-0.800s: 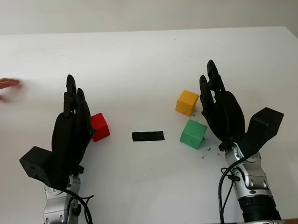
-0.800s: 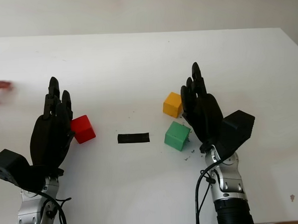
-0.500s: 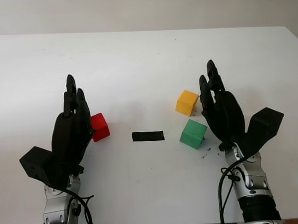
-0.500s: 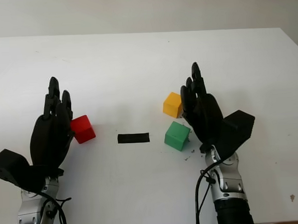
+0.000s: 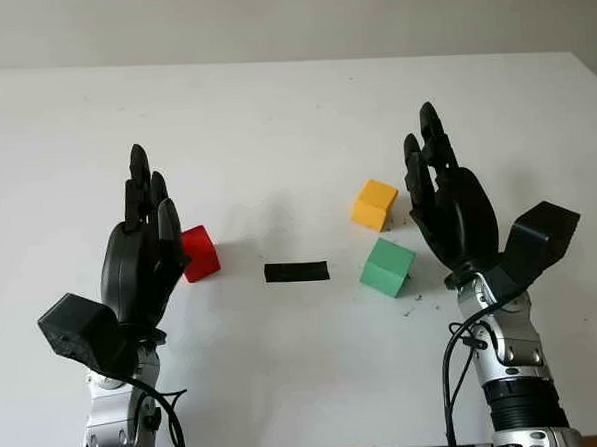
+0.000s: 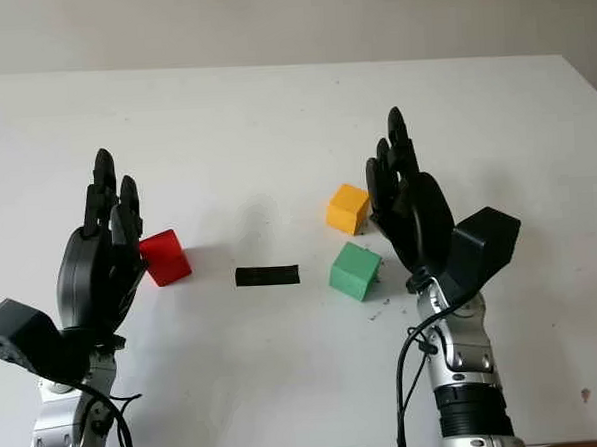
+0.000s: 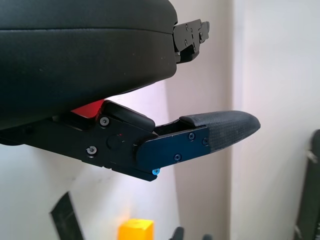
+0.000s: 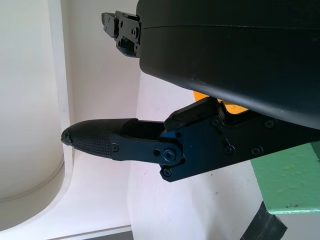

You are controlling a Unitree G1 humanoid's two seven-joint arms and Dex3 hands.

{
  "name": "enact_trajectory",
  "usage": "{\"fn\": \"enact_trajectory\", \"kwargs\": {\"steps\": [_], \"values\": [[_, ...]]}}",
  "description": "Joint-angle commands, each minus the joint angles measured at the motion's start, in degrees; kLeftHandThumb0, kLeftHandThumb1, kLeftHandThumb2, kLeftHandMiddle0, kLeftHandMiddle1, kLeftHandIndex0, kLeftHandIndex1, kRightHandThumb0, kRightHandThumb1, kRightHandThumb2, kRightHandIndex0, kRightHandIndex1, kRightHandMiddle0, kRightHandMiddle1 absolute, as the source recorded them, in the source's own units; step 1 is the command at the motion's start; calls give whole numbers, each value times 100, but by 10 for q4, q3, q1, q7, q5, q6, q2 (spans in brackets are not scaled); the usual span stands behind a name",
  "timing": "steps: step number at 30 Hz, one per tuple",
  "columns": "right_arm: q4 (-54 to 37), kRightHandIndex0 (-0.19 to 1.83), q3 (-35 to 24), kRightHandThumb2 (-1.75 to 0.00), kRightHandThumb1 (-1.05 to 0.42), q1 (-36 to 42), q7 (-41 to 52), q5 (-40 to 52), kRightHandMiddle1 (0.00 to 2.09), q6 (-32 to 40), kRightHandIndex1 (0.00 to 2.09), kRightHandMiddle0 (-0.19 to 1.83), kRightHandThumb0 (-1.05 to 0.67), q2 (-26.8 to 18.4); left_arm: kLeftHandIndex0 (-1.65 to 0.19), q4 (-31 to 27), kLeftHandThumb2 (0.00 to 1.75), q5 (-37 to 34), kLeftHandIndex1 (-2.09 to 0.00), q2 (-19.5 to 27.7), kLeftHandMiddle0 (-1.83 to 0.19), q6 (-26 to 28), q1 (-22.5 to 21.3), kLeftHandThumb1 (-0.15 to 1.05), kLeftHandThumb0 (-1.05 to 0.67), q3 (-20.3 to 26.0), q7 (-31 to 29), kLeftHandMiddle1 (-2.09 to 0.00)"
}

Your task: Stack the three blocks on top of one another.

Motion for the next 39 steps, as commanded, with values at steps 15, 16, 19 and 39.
{"fn": "enact_trajectory", "kwargs": {"steps": [15, 16, 19, 39], "values": [[-19, -19, 7, -55, -105, 13, 0, 3, 0, -3, 0, -19, -76, 4, -33, -309, 10, 527, -11, 215, -14, 311, -5, 105, -71, -14, -90, -5], [-21, -19, 7, -55, -105, 13, 0, 4, 0, 1, 0, -19, -76, 5, -32, -312, 9, 542, -10, 224, -13, 324, -9, 105, -72, -24, -114, -4], [-24, -19, 9, -55, -105, 14, -1, 6, 0, 8, 0, -19, -76, 6, -36, -303, 7, 579, -11, 249, -12, 334, -22, 104, -73, -55, -164, -5], [-49, -19, 11, -55, -105, 32, -7, 5, 0, 22, 0, -19, -74, 9, -30, -203, 7, 673, -5, 267, -5, 309, -62, 102, -85, -164, -234, -5]]}}
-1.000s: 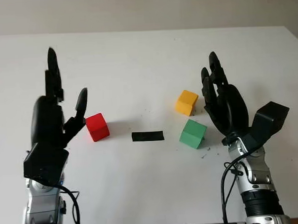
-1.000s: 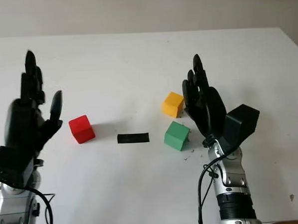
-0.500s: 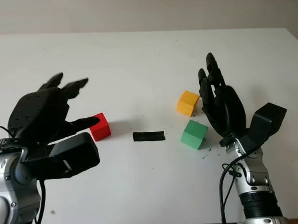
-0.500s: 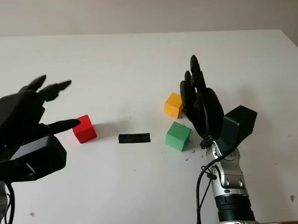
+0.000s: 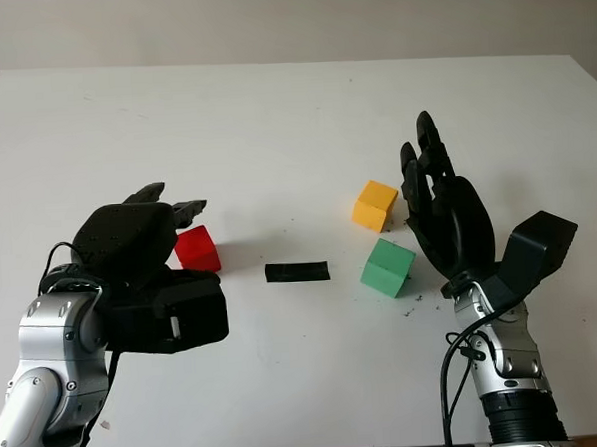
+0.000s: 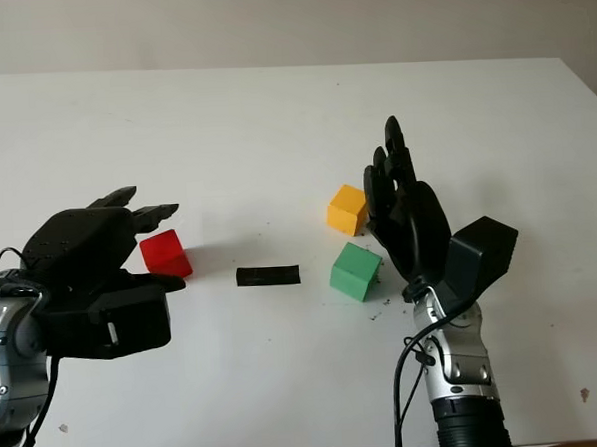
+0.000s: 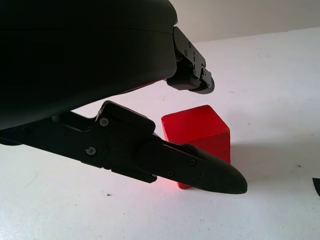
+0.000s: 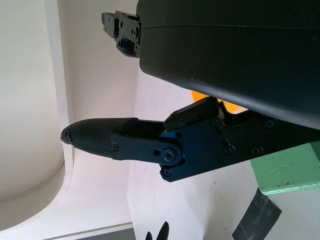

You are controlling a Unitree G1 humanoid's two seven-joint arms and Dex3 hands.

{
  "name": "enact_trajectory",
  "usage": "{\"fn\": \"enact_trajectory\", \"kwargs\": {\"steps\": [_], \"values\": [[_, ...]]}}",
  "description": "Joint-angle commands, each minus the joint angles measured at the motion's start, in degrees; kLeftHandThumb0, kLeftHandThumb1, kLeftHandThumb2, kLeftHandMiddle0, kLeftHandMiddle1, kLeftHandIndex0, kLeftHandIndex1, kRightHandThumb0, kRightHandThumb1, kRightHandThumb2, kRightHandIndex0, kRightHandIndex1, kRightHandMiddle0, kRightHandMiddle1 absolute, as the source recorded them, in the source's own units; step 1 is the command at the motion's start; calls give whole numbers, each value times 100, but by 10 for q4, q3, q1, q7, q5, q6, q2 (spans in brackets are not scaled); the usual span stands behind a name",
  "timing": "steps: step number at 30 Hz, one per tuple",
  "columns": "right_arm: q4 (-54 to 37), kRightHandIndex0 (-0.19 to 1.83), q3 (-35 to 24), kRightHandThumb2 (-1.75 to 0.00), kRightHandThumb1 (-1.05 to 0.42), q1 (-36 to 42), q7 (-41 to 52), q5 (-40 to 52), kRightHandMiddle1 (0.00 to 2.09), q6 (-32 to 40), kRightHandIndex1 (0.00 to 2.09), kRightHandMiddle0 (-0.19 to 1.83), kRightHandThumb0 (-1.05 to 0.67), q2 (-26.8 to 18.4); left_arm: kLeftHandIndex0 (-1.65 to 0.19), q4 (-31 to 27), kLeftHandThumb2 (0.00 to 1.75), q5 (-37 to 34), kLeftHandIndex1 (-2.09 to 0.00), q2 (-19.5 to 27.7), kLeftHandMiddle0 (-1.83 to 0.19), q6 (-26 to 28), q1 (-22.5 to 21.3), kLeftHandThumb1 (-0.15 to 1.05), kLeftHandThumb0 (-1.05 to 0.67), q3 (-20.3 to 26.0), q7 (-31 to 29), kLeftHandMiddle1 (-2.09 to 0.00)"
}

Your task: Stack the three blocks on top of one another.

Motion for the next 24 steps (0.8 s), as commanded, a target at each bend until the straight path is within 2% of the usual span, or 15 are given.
{"fn": "enact_trajectory", "kwargs": {"steps": [1, 6, 16, 17, 20, 22, 24], "values": [[-11, -19, 1, -55, -105, 4, 2, 1, 0, 5, 0, -19, -74, -4, -31, 6, 6, 10, -6, -1, -4, -3, -6, 101, -84, -7, 9, -5], [-11, -19, 3, -56, -105, 1, 3, -5, 0, 11, 0, -19, -75, -7, -37, 11, 6, 37, -9, -3, -4, 0, -7, 104, -81, -16, 12, -5], [-1, -19, 0, -55, -105, -8, 6, -3, 0, 5, 0, -19, -76, -4, -63, 22, 5, 114, -25, -17, -20, 7, -11, 100, -74, -36, 33, -8], [0, -19, 0, -55, -105, -9, 5, -3, 0, 3, 0, -19, -76, -3, -59, 22, 5, 122, -35, -19, -21, 8, -11, 100, -74, -37, 34, -7], [4, -19, -1, -54, -105, -13, 7, -1, 0, 3, 0, -19, -76, -2, -31, 22, 6, 132, -94, -23, -23, 6, -11, 100, -74, -36, 37, -6], [6, -19, -2, -54, -105, -15, 11, 6, 0, 6, 0, -19, -76, -1, -27, 21, 6, 133, -111, -23, -24, 3, -11, 101, -75, -36, 33, -6], [4, -19, -2, -54, -105, -13, 11, 6, 0, 8, 0, -19, -76, -2, -25, 19, 6, 133, -119, -22, -25, -1, -10, 103, -71, -35, 31, -6]]}}
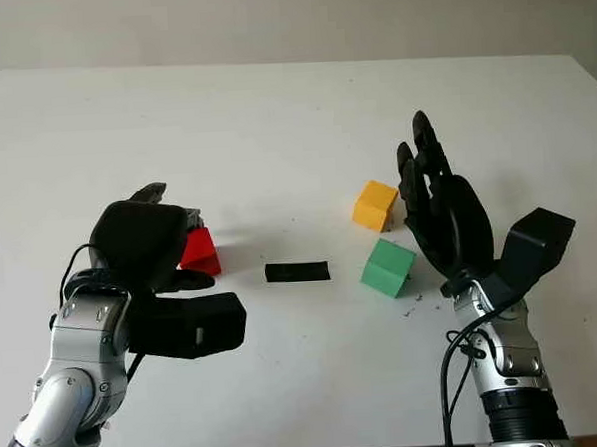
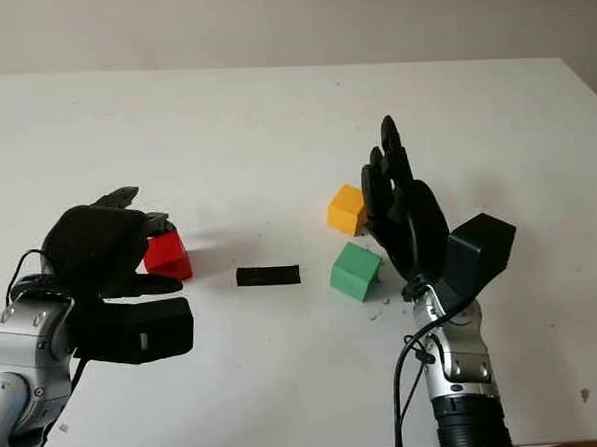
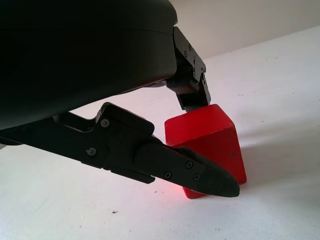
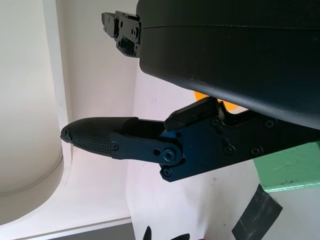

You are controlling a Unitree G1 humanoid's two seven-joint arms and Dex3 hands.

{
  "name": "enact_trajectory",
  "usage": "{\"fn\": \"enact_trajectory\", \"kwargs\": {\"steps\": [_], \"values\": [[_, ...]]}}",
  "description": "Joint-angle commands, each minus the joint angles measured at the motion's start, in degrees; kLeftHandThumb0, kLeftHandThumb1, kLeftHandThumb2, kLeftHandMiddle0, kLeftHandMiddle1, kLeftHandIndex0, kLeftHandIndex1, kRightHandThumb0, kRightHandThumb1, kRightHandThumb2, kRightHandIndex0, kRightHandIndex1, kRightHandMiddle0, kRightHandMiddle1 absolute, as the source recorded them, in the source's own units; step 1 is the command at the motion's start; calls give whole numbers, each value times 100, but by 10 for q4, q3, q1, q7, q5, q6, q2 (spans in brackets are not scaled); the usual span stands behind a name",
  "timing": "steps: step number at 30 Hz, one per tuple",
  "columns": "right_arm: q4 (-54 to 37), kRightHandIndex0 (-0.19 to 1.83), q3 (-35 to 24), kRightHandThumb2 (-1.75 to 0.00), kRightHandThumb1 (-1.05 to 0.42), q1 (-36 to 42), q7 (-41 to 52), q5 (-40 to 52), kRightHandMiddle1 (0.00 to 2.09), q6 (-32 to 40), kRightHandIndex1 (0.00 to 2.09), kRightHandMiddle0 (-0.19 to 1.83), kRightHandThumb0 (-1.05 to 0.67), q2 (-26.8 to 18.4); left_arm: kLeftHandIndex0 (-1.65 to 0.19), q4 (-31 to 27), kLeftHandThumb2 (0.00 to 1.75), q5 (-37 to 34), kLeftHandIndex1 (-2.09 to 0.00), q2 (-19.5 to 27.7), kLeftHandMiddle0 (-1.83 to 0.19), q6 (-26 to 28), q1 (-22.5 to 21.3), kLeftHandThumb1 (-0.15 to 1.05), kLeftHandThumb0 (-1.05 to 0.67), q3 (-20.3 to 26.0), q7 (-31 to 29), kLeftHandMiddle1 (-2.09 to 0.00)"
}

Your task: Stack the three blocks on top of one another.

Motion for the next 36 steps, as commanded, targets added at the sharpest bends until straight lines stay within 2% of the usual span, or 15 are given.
{"fn": "enact_trajectory", "kwargs": {"steps": [1, 3, 7, 11, 14, 16, 20, 25, 28, 33, 36], "values": [[0, -19, -2, -54, -105, -4, 1, 3, 0, -2, 0, -19, -76, -1, -29, -2, 7, -2, -116, -2, -26, -6, -7, 104, -66, 2, 3, -6], [0, -19, -2, -54, -105, -4, 0, 2, 0, -4, 0, -19, -75, -2, -36, -2, 9, -7, -114, -3, -31, -12, -4, 105, -51, 4, 15, -7], [1, -19, -1, -54, -105, -4, 0, -1, 0, -5, 0, -19, -76, -3, -38, -2, 7, -13, -120, -3, -40, -27, 3, 104, -34, 9, 51, -8], [0, -19, -2, -54, -105, -2, 1, 2, 0, -6, 0, -19, -75, -1, -41, -11, 5, -25, -111, 3, -47, -41, 3, 103, -34, 16, 59, -8], [1, -19, -2, -53, -105, -2, 2, 1, 0, -9, 0, -19, -76, -1, -44, -19, 5, -60, -103, 7, -49, -64, -1, 102, -32, 27, 60, -7], [1, -19, -1, -53, -105, -1, 2, 0, 0, -9, 0, -19, -76, -1, -41, -26, 5, -89, -107, 13, -50, -84, -9, 103, -32, 34, 54, -7], [-1, -19, 1, -53, -105, 0, 2, -4, 0, -10, 0, -19, -75, -2, -43, -35, 5, -146, -113, 20, -54, -111, -52, 102, -34, 33, 15, -8], [1, -19, 6, -52, -105, 0, -3, -9, 0, -11, 0, -19, -76, 3, -40, -5, 4, -230, -122, 16, -51, -134, -142, 100, -32, 16, -54, -6], [-2, -19, 9, -50, -105, 3, -12, -14, 0, -14, 0, -19, -75, 10, -48, 22, 5, -278, -114, 9, -52, -146, -187, 96, -31, 1, -81, -6], [2, -19, 14, -51, -105, 7, -20, -23, 0, -32, 0, -19, -75, 16, -48, 46, 6, -275, -123, 13, -47, -161, -226, 97, -36, -39, -101, -4], [1, -19, 16, -50, -105, 10, -27, -27, 0, -37, 0, -19, -76, 20, -49, 53, 5, -252, -119, 13, -47, -173, -244, 96, -36, -64, -107, -5]]}}
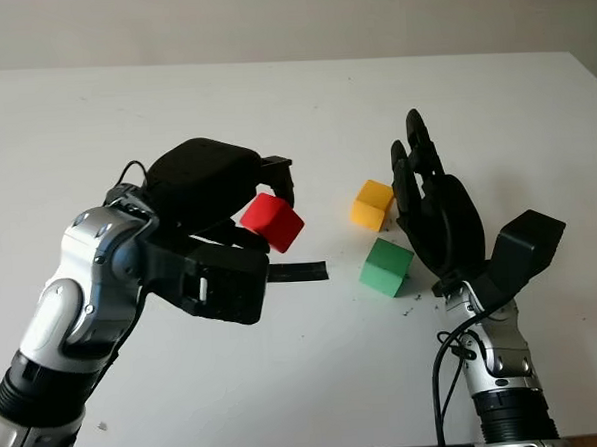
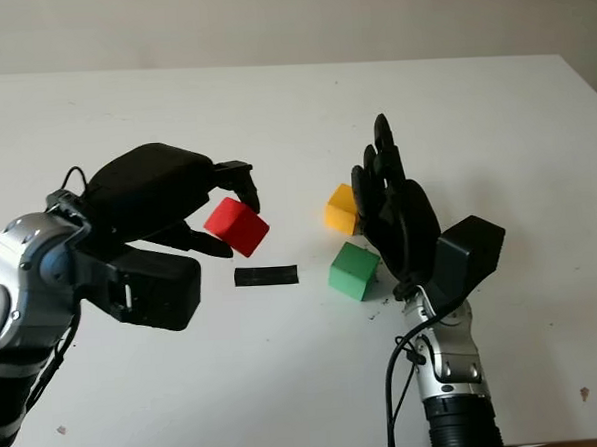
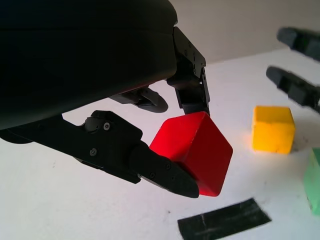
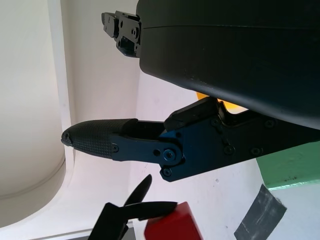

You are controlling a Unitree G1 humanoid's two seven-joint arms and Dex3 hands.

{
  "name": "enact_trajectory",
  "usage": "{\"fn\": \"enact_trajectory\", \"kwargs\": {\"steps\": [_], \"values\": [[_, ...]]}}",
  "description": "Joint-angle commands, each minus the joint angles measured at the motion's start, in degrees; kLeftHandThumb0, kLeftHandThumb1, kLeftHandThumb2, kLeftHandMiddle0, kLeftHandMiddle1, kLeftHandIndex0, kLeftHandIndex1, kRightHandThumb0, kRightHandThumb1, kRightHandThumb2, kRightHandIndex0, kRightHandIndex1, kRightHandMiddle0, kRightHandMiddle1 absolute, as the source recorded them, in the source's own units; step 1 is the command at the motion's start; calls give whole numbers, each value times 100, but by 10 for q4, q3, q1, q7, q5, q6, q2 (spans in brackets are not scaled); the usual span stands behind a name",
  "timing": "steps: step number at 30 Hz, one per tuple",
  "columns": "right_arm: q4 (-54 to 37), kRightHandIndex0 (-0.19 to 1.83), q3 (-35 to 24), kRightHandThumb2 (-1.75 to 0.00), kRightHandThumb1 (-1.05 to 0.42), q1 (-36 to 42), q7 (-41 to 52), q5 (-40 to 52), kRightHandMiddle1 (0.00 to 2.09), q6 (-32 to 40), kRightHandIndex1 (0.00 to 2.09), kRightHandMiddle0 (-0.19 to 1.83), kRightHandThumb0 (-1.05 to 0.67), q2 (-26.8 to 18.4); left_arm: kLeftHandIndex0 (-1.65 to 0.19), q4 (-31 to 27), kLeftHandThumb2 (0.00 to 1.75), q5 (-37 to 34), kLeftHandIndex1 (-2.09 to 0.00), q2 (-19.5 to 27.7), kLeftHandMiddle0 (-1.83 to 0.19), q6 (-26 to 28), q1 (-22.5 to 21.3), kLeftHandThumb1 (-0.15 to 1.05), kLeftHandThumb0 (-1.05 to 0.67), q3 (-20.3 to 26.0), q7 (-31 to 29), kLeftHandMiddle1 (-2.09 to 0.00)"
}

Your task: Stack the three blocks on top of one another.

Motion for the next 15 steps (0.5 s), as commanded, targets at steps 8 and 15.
{"fn": "enact_trajectory", "kwargs": {"steps": [8, 15], "values": [[-5, -19, 7, -50, -105, 8, -15, -6, 0, -4, 0, -19, -78, 9, -65, 30, 5, 53, -91, -5, -47, -44, -39, 87, -31, -55, 7, -6], [-7, -19, 8, -49, -105, 8, -20, -7, 0, -1, 0, -19, -77, 10, -75, 44, 5, 129, -98, 18, -48, -133, -29, 85, -33, -84, 73, -6]]}}
